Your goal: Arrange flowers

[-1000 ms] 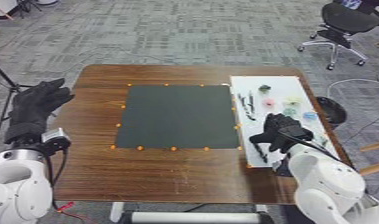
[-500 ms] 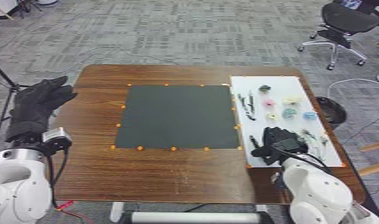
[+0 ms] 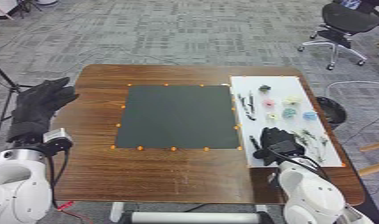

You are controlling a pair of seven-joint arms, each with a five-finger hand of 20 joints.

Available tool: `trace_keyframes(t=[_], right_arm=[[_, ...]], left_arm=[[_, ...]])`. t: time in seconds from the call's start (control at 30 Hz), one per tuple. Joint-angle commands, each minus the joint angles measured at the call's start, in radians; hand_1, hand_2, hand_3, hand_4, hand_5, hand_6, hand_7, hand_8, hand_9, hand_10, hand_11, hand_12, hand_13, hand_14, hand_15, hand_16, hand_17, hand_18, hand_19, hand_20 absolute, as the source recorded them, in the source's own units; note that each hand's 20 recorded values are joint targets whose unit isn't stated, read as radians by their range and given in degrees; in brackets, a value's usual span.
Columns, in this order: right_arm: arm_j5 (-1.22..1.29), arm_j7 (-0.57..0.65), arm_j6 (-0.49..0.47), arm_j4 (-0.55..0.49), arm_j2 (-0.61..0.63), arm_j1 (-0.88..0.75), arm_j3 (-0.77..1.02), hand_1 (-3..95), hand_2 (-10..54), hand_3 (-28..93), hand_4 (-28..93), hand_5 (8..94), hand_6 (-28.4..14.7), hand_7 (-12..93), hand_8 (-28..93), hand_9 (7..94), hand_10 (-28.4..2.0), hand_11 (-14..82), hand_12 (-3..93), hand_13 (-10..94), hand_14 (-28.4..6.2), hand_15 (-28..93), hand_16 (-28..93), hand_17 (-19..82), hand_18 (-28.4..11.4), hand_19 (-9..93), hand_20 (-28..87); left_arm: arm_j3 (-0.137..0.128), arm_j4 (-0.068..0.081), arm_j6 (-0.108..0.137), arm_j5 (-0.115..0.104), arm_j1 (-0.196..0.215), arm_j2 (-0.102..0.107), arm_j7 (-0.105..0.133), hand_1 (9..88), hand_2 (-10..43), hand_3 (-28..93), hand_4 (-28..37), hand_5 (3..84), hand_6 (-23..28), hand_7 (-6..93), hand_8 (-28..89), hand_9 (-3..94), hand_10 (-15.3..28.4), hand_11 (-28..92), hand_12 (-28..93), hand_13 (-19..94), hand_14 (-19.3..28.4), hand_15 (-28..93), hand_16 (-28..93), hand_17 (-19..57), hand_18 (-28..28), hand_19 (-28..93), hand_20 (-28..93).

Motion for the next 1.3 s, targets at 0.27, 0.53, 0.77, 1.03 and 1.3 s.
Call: trace_keyframes(t=[0.27,0.53,0.77,1.03,1.3], right_arm=[[0.193,0.033,-0.047,0.023,-0.012,0.01,0.039,62.4,-9.5,44,6,75.6,-3.6,25,35,92.0,-11.3,35.3,30.5,94,2.6,63,24,69,-11.6,80,42],[0.346,0.012,0.028,-0.033,-0.019,0.036,0.083,61.3,-9.5,47,5,75.8,-3.9,24,36,92.2,-11.3,35.3,30.4,94,2.7,63,24,70,-11.4,80,42],[0.403,-0.011,0.081,-0.077,-0.015,0.072,0.103,60.8,-9.5,48,6,76.0,-4.0,25,36,92.4,-11.3,36.3,30.4,94,2.9,64,23,70,-11.5,80,42],[0.455,-0.015,0.113,-0.097,-0.036,0.091,0.069,60.3,-9.5,49,6,75.9,-3.9,25,36,92.6,-11.2,37.1,30.4,94,3.1,65,23,70,-11.4,81,42],[0.452,-0.034,0.117,-0.031,-0.103,0.275,-0.101,60.0,-9.5,50,6,76.1,-4.1,26,36,92.9,-11.0,37.4,30.3,94,3.2,66,23,70,-11.5,82,42]], left_arm=[[-0.011,-0.019,-0.017,-0.03,0.008,-0.014,-0.007,28.1,3.4,63,-17.7,50.7,6.8,17.1,-6,51.0,16.2,25,12,44,21.7,27,0,9.0,17.0,27,20],[-0.016,-0.022,-0.008,-0.046,0.009,-0.012,-0.01,28.1,3.5,63,-17.7,50.7,6.9,16.9,-6,50.9,16.2,25,12,44,21.8,27,0,9.0,17.0,27,20],[-0.017,-0.015,-0.01,-0.057,0.003,-0.003,-0.021,28.1,3.6,63,-17.6,50.7,6.7,17.3,-6,51.0,16.2,25,12,44,21.8,27,0,9.0,17.0,27,20],[-0.028,-0.013,-0.013,-0.056,0.011,0.003,-0.03,28.1,3.7,63,-17.6,50.7,6.8,17.2,-6,51.0,16.2,25,12,44,21.8,27,0,8.9,17.0,27,20],[0.016,0.138,0.029,0.0,-0.062,0.089,-0.005,27.9,3.6,63,-17.5,50.7,6.7,17.2,-6,51.1,16.2,25,12,44,21.4,26,0,9.3,16.7,26,19]])
